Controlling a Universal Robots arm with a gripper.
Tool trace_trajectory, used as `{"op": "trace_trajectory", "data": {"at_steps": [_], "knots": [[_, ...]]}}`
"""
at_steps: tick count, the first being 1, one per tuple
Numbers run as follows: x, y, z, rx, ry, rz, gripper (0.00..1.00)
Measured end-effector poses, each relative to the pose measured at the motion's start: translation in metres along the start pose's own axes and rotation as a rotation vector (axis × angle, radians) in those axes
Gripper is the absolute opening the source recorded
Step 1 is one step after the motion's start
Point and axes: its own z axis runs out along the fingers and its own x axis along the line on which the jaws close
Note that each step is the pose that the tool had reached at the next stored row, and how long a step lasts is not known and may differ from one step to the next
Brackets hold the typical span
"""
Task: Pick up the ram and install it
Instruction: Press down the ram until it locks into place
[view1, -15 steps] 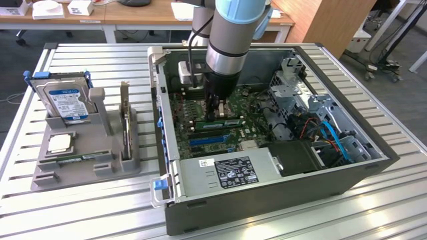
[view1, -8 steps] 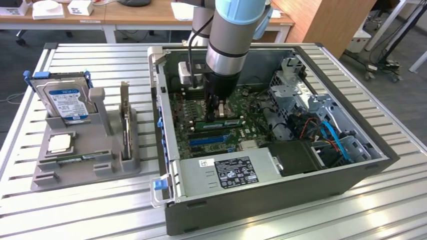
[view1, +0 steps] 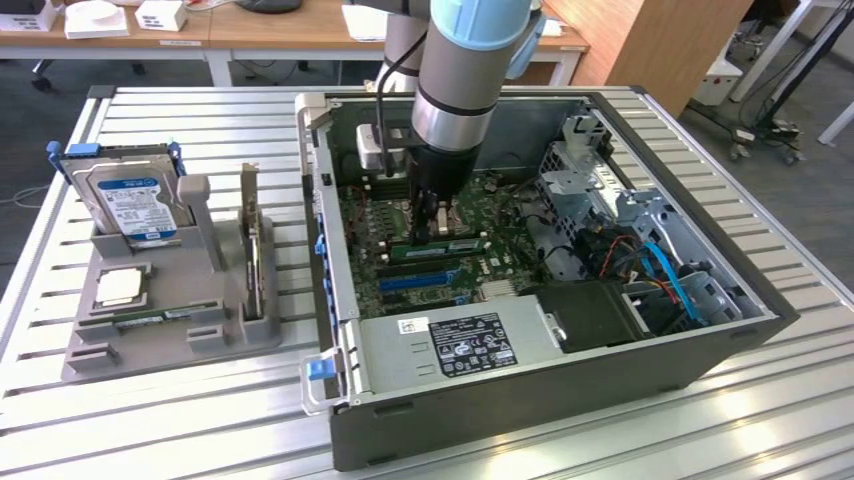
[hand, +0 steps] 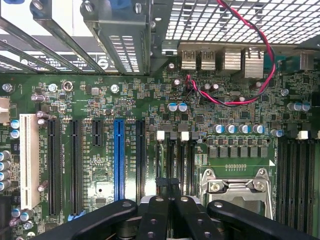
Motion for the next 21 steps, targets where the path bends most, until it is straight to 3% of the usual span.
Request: {"op": "trace_trajectory", "data": {"at_steps": [21], "knots": [[0.0001,-0.0001,0.0021,-0.0001,0.0001,0.0,0.1]]}}
